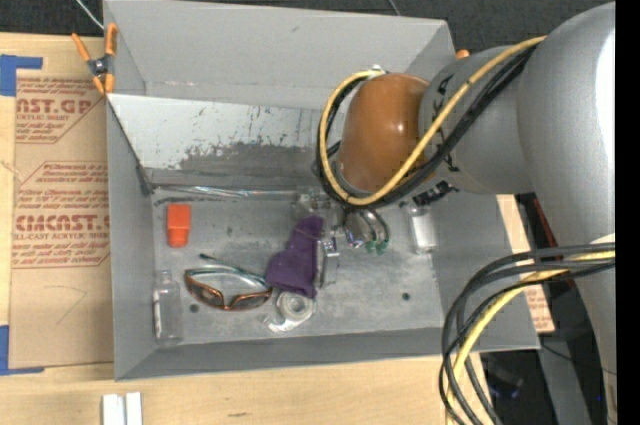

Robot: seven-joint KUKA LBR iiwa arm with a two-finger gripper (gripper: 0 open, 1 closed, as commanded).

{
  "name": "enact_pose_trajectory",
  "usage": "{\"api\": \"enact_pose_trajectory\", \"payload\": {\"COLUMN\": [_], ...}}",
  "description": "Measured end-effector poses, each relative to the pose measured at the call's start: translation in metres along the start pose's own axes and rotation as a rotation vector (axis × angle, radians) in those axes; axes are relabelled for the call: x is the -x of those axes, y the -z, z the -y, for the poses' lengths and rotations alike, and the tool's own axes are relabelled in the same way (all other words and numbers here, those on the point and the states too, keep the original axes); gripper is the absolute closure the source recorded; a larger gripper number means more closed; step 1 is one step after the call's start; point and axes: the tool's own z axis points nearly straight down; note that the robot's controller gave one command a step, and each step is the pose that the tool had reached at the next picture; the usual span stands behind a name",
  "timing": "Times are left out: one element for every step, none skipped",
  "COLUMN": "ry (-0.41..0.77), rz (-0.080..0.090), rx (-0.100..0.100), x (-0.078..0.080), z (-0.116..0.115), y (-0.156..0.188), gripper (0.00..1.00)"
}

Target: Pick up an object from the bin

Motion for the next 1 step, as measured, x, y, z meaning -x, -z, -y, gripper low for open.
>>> {"api": "enact_pose_trajectory", "payload": {"ry": [0.361], "rz": [0.001], "rx": [0.000], "x": [-0.0064], "z": [-0.0555], "y": [0.0178], "gripper": [1.00]}}
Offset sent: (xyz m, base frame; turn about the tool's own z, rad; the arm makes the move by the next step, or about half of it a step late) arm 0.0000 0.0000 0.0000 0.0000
